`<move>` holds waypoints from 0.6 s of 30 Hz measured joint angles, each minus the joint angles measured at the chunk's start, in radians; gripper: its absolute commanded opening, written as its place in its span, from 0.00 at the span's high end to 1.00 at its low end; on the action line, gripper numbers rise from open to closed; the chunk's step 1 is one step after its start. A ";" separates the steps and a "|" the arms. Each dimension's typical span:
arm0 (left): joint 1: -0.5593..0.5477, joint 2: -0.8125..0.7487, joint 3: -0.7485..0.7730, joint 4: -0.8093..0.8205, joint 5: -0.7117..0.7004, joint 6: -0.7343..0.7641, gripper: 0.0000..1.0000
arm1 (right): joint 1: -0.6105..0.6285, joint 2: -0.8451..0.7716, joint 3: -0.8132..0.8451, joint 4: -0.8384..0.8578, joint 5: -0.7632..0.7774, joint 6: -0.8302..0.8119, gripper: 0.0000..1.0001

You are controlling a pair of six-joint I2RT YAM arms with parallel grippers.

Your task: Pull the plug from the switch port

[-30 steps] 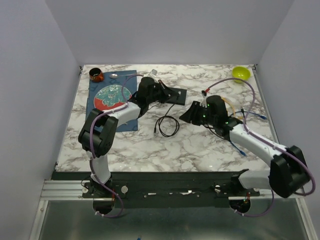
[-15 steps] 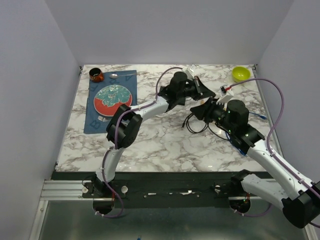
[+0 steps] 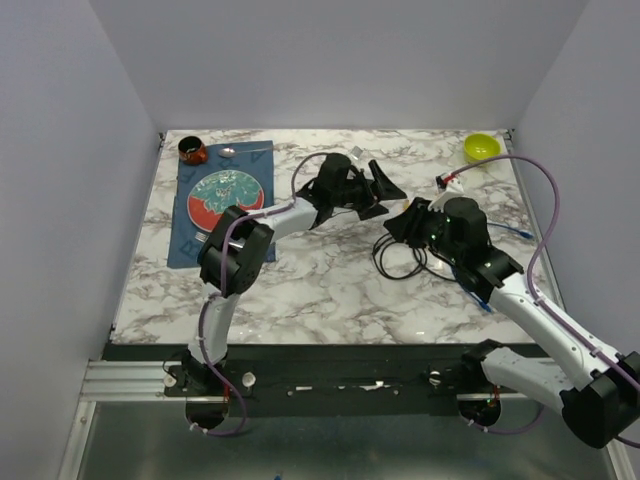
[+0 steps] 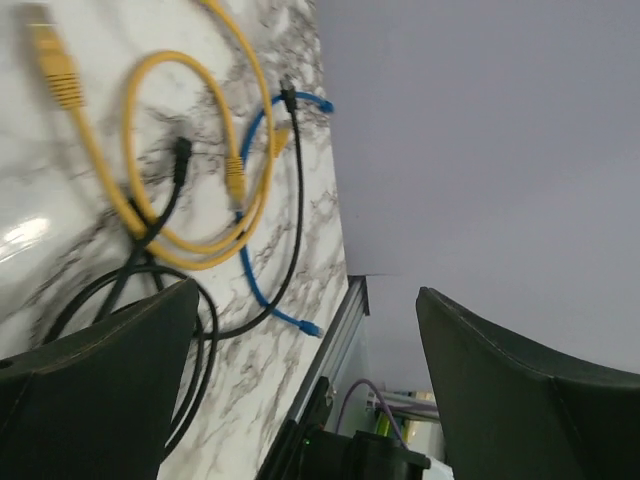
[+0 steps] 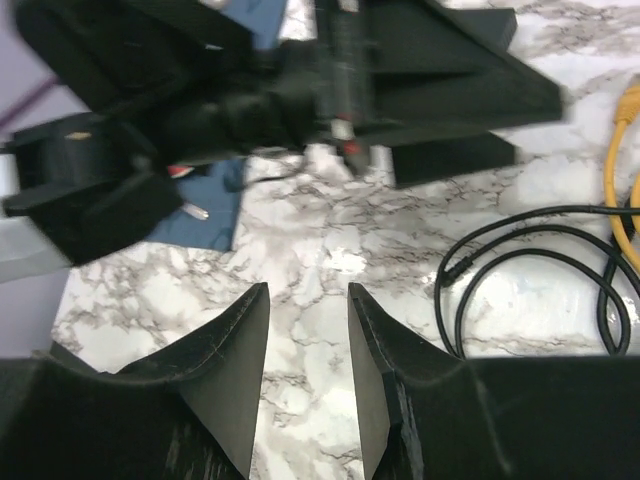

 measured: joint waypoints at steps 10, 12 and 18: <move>0.209 -0.493 -0.398 -0.207 -0.262 0.122 0.07 | 0.002 0.445 0.120 -0.049 -0.001 -0.007 0.76; 0.196 -0.576 -0.447 -0.252 -0.312 0.166 0.07 | 0.005 0.523 0.138 -0.050 -0.006 -0.002 0.78; 0.160 -0.720 -0.561 -0.376 -0.417 0.257 0.07 | 0.011 0.721 0.253 -0.063 -0.007 0.011 0.85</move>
